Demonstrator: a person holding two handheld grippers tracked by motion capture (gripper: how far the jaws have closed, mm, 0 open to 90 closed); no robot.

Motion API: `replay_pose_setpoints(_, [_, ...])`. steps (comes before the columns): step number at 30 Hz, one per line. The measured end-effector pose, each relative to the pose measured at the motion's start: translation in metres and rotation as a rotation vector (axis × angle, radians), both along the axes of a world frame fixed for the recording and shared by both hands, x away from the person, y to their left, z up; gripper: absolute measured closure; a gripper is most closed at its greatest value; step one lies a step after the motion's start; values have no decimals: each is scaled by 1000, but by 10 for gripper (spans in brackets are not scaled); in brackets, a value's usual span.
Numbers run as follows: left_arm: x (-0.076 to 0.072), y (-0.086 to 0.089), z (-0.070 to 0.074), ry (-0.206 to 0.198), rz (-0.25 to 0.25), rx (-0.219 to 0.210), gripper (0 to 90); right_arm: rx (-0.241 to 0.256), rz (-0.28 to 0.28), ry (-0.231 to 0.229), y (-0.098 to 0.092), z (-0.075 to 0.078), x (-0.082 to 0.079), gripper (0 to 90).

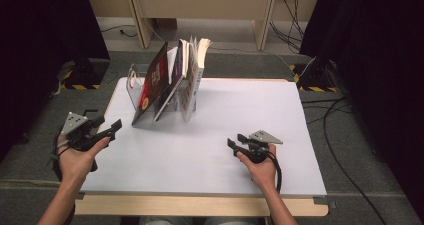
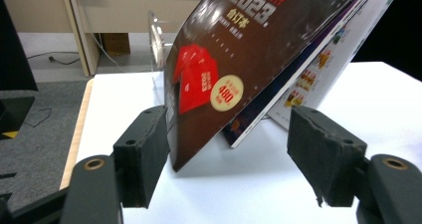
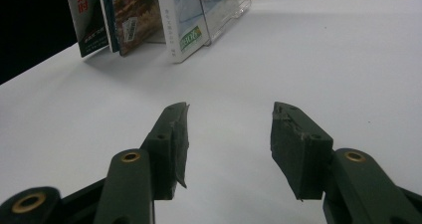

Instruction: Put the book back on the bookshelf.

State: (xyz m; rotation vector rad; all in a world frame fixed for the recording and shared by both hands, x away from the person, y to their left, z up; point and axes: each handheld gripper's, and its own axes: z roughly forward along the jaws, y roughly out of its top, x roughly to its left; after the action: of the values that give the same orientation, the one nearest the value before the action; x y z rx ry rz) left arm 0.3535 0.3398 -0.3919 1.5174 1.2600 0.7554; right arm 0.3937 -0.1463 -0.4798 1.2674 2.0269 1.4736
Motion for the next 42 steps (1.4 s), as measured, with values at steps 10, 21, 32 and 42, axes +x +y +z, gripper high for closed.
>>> replay_pose_setpoints(10, [-8,16,-21,14,31,-4,314,-3,0,-3,1,0,0,494])
replay_pose_setpoints(21, [-14,29,-49,38,53,20,312,-1,1,-3,0,0,0,494])
replay_pose_setpoints(32, [-17,43,-76,74,81,24,309,1,1,-3,1,0,-1,495])
replay_pose_setpoints(42, [-24,51,-97,72,120,14,312,5,-1,2,1,-1,-1,494])
